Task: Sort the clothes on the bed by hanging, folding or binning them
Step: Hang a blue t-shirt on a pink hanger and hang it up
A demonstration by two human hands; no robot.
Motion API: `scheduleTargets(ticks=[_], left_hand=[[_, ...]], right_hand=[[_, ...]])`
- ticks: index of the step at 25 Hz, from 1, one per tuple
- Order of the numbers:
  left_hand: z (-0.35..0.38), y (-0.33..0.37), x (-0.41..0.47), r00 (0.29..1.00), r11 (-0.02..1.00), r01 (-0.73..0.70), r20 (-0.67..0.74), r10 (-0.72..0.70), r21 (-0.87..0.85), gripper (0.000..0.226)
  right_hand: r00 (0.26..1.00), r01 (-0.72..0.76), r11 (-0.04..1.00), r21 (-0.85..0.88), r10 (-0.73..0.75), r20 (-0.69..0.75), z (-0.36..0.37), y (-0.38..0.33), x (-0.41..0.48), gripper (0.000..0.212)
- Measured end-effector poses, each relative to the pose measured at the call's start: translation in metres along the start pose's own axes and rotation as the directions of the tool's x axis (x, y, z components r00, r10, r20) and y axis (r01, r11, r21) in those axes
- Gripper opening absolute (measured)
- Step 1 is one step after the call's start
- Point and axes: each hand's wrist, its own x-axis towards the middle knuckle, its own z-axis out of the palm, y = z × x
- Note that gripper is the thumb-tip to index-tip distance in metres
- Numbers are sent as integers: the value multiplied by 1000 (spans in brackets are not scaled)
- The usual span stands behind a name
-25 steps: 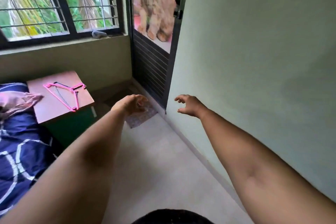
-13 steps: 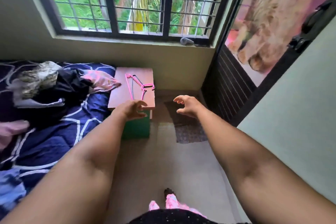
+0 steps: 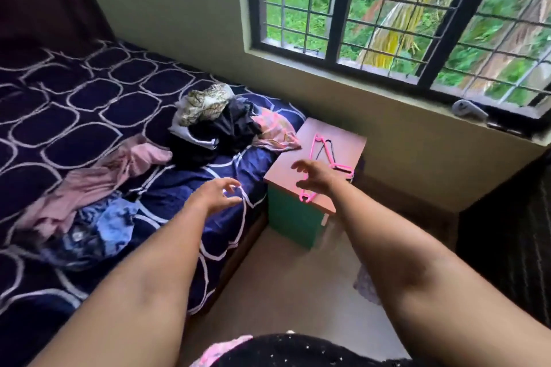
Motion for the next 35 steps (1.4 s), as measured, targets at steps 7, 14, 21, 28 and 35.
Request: scheduleTargets(ticks=[7, 14, 21, 28, 35], left_hand=[[-22, -82, -30, 951, 956, 274, -120, -286, -105, 44], [-46, -166, -19, 877, 886, 382, -199, -437, -265, 41], [-75, -244, -5, 821, 825, 419, -230, -523, -379, 42], [-70, -289, -38, 699, 702, 554, -207, -684, -448, 42], [-70, -313, -77, 426, 503, 591, -285, -859, -631, 40]], right_hand=[[922, 365, 919, -149, -336, 191, 61, -77, 83, 41], [863, 473, 856, -207, -402, 307, 94, -149, 164, 46], [816, 539, 820, -192, -451, 361, 124, -232, 234, 49], [654, 704, 690, -168, -536, 534, 175, -295, 273, 49], [459, 851, 514, -104, -633, 623, 204, -375, 306, 49]])
